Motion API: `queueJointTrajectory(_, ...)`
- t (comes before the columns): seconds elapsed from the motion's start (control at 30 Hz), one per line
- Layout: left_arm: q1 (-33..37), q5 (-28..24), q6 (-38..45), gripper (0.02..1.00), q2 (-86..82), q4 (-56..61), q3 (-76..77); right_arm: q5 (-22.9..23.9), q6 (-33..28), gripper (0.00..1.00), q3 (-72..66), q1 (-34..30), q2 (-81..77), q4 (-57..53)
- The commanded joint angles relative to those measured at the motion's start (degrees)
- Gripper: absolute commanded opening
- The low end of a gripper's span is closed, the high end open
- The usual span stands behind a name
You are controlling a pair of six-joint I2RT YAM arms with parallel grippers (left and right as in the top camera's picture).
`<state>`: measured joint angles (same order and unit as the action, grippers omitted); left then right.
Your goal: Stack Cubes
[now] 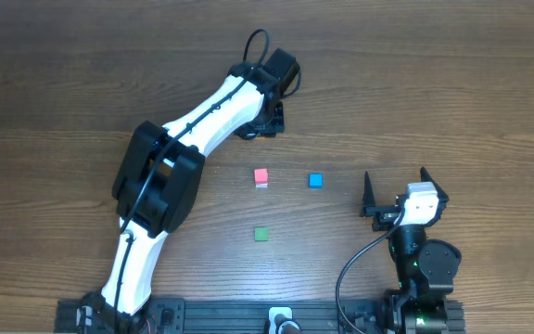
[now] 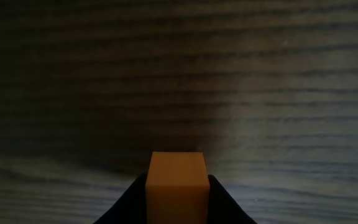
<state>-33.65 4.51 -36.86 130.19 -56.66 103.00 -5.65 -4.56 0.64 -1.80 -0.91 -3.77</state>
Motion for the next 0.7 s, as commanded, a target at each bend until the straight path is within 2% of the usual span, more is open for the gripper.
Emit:
queueJointTrajectory(0.03,-1.4,-0.6,-1.0,0.075,-6.3,-2.6,1.0,0.1,-0.1,0.993,-0.3,-0.3,0.5,-0.1)
queueJointTrajectory(0.33,-6.1,-1.2,-6.5,0.040,-18.9,-10.1,-1.3,0.1,-0.1,0.991,-0.3,-0.3,0.5,-0.1)
queueJointTrajectory(0.7,-10.3,0.0,-13.2,0.040,-26.6,-4.0,-18.5,0.1,-0.1,0.991,-0.3,-0.3,0.5,-0.1)
